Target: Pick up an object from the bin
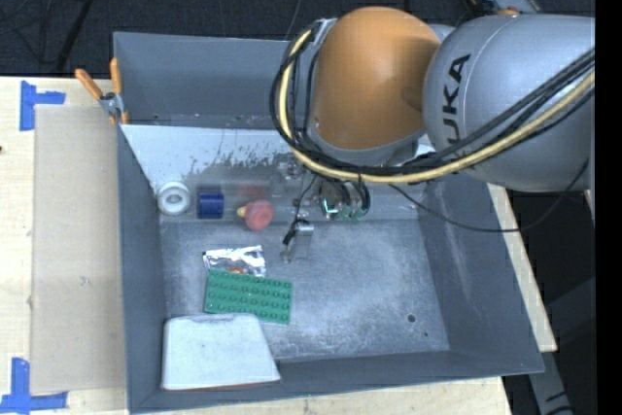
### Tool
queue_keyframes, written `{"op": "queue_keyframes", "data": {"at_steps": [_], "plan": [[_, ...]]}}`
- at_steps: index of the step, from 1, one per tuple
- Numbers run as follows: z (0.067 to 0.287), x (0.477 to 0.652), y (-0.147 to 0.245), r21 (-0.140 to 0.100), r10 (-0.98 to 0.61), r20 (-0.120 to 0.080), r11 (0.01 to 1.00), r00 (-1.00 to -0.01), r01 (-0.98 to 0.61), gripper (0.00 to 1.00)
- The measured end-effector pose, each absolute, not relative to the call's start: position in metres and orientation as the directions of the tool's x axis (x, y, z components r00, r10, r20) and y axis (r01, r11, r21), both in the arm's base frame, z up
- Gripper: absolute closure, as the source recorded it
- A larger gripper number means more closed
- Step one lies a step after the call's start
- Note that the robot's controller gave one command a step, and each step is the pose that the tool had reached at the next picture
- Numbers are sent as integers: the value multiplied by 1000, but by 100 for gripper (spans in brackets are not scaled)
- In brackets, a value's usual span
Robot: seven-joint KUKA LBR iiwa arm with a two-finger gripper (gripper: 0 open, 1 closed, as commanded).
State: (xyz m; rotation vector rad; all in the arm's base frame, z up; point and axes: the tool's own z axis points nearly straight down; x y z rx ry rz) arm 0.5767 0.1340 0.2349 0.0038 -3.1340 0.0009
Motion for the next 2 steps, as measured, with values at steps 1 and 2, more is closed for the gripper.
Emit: {"op": "queue_keyframes", "data": {"at_steps": [1,2], "plan": [[72,531,168,-4,-284,-10,959,-959,-284,0],[102,540,155,-1,-257,-4,966,-966,-257,0]]}}
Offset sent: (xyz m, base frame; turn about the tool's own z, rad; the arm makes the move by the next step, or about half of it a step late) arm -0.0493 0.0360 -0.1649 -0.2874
